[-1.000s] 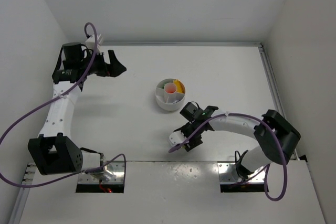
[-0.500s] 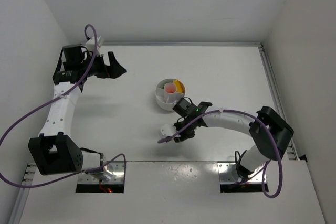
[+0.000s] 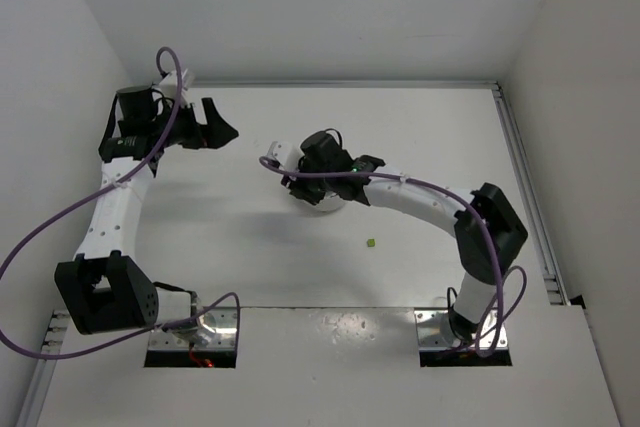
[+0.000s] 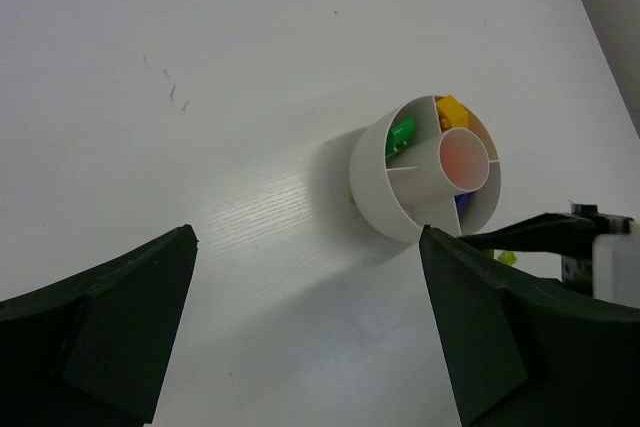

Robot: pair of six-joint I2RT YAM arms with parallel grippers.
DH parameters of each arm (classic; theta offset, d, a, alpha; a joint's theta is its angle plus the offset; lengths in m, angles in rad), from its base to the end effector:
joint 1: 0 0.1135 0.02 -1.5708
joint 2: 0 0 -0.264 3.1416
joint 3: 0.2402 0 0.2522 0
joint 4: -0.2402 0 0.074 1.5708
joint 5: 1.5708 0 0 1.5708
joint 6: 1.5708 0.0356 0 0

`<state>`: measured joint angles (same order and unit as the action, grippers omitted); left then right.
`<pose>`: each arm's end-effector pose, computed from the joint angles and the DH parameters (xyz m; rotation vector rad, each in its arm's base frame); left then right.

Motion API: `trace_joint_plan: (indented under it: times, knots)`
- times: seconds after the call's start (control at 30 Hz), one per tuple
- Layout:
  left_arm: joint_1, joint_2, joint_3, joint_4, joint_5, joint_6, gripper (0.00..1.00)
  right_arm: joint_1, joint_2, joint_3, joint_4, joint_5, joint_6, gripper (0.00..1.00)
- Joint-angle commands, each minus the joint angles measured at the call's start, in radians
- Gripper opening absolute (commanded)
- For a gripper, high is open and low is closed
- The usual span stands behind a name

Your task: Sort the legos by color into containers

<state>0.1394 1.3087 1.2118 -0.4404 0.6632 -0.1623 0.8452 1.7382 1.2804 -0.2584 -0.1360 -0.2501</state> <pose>0.2891 0.0184 0.3523 0.0872 2.0565 -0.7086 0.2570 0.2970 0.2476 -1.2703 1.9447 0.4611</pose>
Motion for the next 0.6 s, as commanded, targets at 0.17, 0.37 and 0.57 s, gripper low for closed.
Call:
trace_joint_plan:
  times: [0.17, 0.37, 0.57]
  knots:
    - [0.025, -0.016, 0.009, 0.048, 0.022, -0.026, 1.0, -0.06, 0.072, 0.109, 0.062, 0.193, 0.25, 0.0]
    - [0.025, -0.006, 0.009, 0.057, 0.032, -0.035, 1.0, -0.078, 0.081, 0.12, 0.062, 0.216, 0.281, 0.0]
    - [0.025, 0.003, 0.009, 0.057, 0.032, -0.036, 1.0, -0.087, 0.09, 0.129, 0.053, 0.216, 0.281, 0.02]
